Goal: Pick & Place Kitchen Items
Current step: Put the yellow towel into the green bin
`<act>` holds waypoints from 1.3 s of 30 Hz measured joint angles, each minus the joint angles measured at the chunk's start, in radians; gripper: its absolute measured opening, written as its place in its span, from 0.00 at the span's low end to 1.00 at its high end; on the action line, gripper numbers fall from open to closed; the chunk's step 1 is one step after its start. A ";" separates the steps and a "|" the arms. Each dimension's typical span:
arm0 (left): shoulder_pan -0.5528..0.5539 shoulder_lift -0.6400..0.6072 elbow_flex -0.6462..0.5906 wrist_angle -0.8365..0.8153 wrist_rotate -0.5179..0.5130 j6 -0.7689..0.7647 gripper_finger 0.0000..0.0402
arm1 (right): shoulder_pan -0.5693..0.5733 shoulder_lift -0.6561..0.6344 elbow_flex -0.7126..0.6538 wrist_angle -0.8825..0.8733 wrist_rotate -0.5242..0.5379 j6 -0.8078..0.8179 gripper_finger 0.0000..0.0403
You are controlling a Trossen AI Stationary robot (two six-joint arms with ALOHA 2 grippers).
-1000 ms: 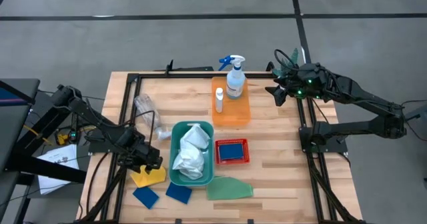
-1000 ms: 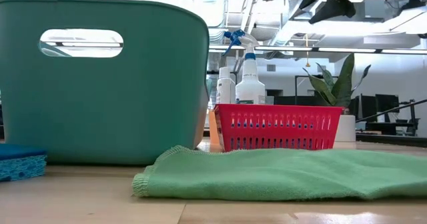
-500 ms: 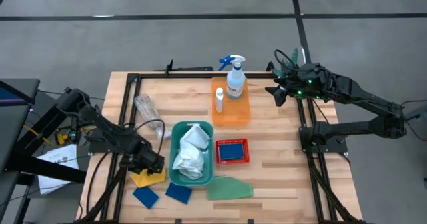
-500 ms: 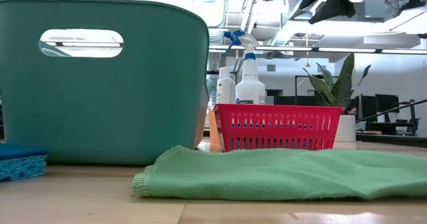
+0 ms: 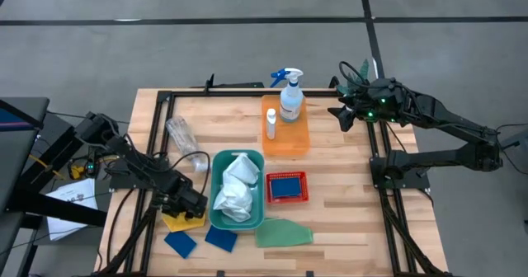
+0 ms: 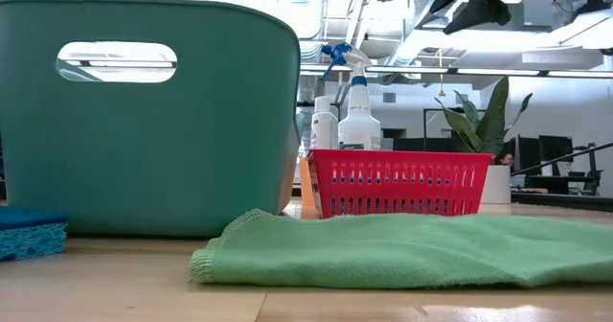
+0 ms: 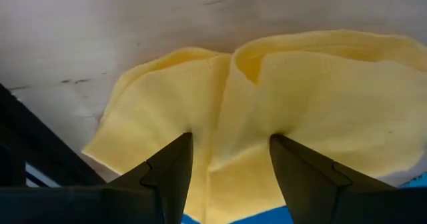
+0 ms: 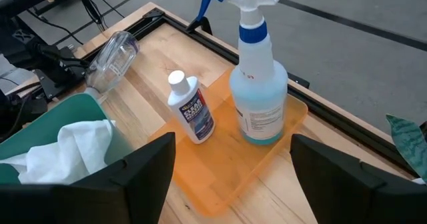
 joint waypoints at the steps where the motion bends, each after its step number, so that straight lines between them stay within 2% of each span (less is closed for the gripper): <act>1: 0.000 0.000 0.000 0.000 -0.003 0.009 0.50 | 0.000 0.000 0.000 0.000 0.000 0.000 0.71; 9: -0.001 0.000 -0.011 0.012 -0.038 0.053 0.50 | 0.000 0.000 0.000 0.000 0.000 0.001 0.71; 24: 0.000 -0.003 -0.047 0.022 -0.039 0.064 0.49 | 0.002 0.000 0.000 0.000 0.000 0.011 0.71; 29: 0.000 -0.004 -0.047 0.023 -0.043 0.067 0.43 | 0.002 0.000 0.000 0.000 0.000 0.011 0.71; 39: 0.000 -0.004 -0.048 0.021 -0.045 0.068 0.22 | 0.002 0.000 0.000 0.000 0.000 0.006 0.71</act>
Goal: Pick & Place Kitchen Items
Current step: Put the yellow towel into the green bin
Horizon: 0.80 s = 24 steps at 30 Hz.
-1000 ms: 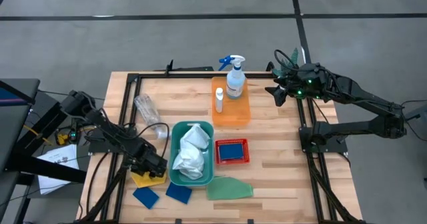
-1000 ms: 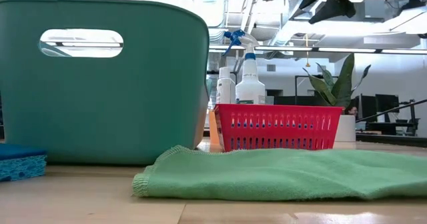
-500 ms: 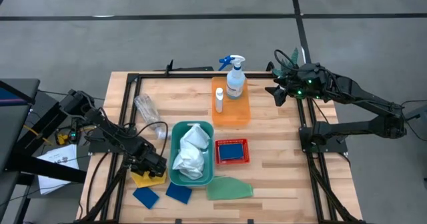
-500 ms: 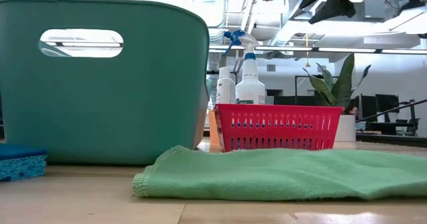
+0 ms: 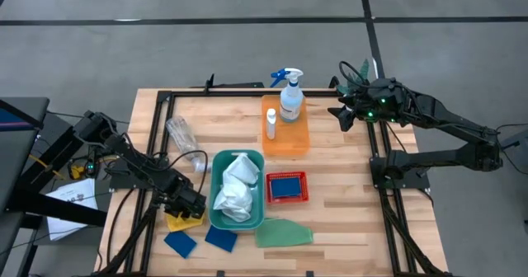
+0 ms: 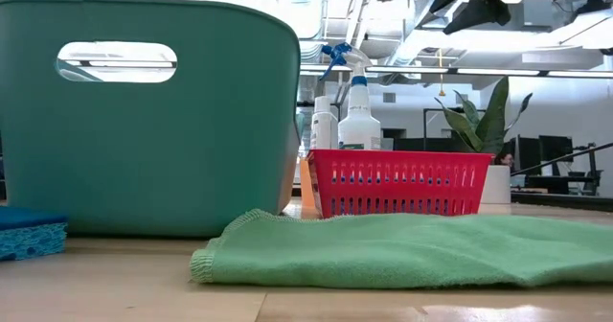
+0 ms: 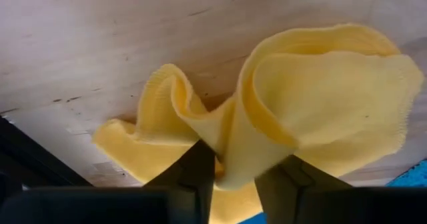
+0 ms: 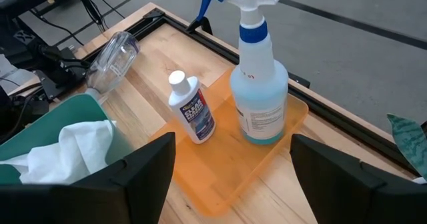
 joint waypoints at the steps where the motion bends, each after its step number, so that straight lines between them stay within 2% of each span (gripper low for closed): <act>1: 0.000 0.000 0.000 0.000 0.000 0.000 0.20 | 0.000 0.000 0.000 0.000 0.000 -0.002 0.71; 11: 0.000 -0.004 0.000 -0.003 -0.003 0.000 0.02 | 0.000 0.000 0.000 0.000 0.000 -0.003 0.71; 20: -0.001 -0.055 -0.007 -0.017 -0.062 0.037 0.01 | 0.000 0.000 0.000 0.000 0.000 -0.006 0.71; 24: 0.000 -0.098 -0.009 -0.024 -0.124 0.081 0.01 | 0.000 0.000 0.000 0.000 0.000 -0.006 0.71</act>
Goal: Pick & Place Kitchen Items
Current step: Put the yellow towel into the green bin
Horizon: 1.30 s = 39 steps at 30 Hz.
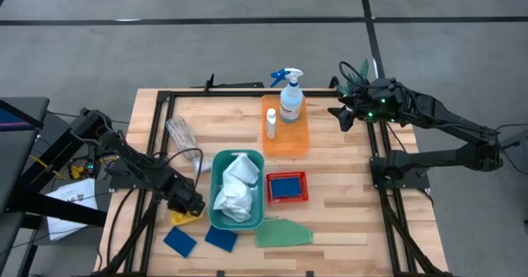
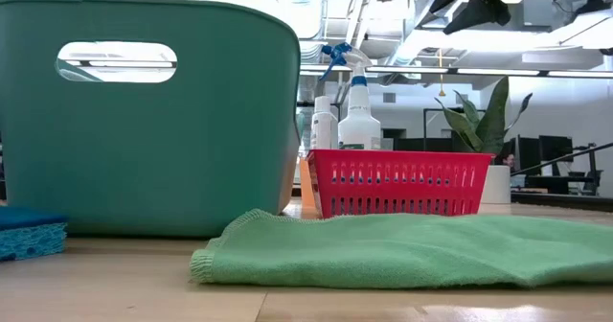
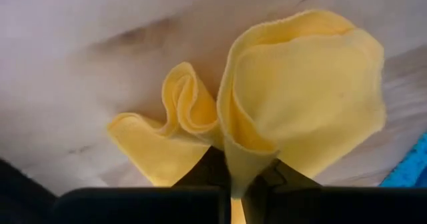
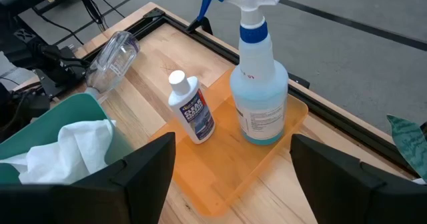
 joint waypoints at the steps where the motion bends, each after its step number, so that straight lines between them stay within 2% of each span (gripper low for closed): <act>1: 0.000 -0.012 0.000 -0.002 -0.006 0.011 0.01 | 0.000 0.000 0.000 0.000 0.000 0.000 0.71; 4: 0.001 -0.053 -0.003 -0.013 -0.036 0.056 0.01 | 0.000 0.000 0.000 0.000 0.000 0.000 0.71; 11: 0.001 -0.145 -0.002 -0.012 -0.036 0.164 0.01 | 0.000 0.000 0.000 0.000 0.000 0.000 0.71; 22: -0.004 -0.212 0.001 0.046 -0.017 0.347 0.01 | 0.000 0.000 0.000 0.000 0.000 0.000 0.71; 29: -0.066 -0.213 0.002 0.207 0.019 0.455 0.01 | 0.000 0.000 0.000 0.000 0.000 0.000 0.71; 33: -0.130 -0.225 0.003 0.403 0.089 0.450 0.01 | 0.000 0.000 0.000 0.000 0.000 0.000 0.71; 39: -0.213 -0.270 0.004 0.658 0.060 0.349 0.01 | 0.000 0.000 0.000 -0.001 0.000 0.000 0.71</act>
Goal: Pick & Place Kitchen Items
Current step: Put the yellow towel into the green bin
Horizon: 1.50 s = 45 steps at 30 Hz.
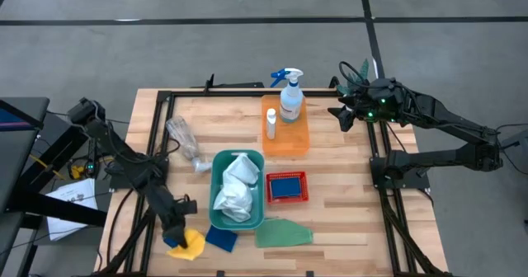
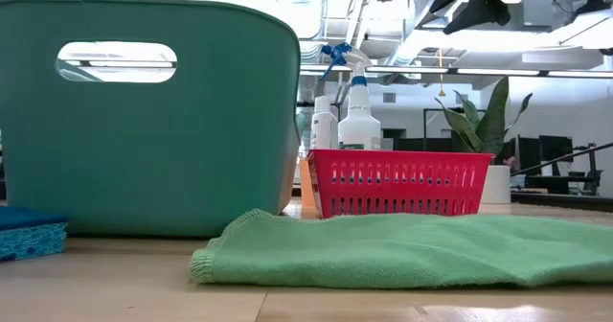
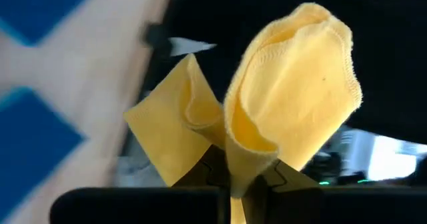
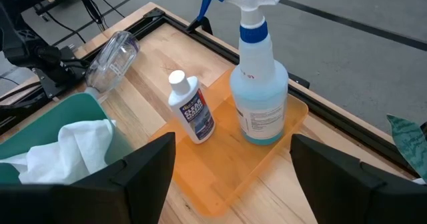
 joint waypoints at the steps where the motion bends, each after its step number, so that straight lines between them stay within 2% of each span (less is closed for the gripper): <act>1: -0.008 -0.009 0.000 0.030 -0.019 -0.021 0.01 | 0.000 0.000 0.000 0.000 0.000 0.000 0.71; 6: -0.030 -0.058 0.000 0.218 -0.147 -0.034 0.01 | 0.000 0.000 0.000 0.000 0.000 0.000 0.71; 11: -0.008 -0.116 0.000 0.282 -0.271 -0.029 0.01 | 0.000 0.000 0.000 0.001 0.000 0.000 0.71; 16: 0.049 -0.170 0.000 0.289 -0.339 0.071 0.01 | 0.000 0.000 0.000 0.001 0.000 0.003 0.71; 21: 0.150 -0.202 0.000 0.315 -0.350 0.161 0.01 | 0.000 0.000 0.000 0.002 -0.001 0.003 0.71; 25: 0.234 -0.204 0.006 0.338 -0.317 0.233 0.01 | 0.000 0.000 0.000 0.002 -0.003 0.003 0.71; 34: 0.379 -0.170 0.091 0.333 -0.170 0.373 0.01 | 0.000 0.000 0.000 0.003 -0.003 0.003 0.71; 38: 0.440 -0.148 0.158 0.293 -0.113 0.430 0.01 | 0.000 0.000 0.000 0.005 -0.003 0.002 0.71; 45: 0.569 -0.060 0.330 0.188 0.048 0.552 0.01 | 0.000 0.000 0.000 0.005 -0.004 -0.012 0.71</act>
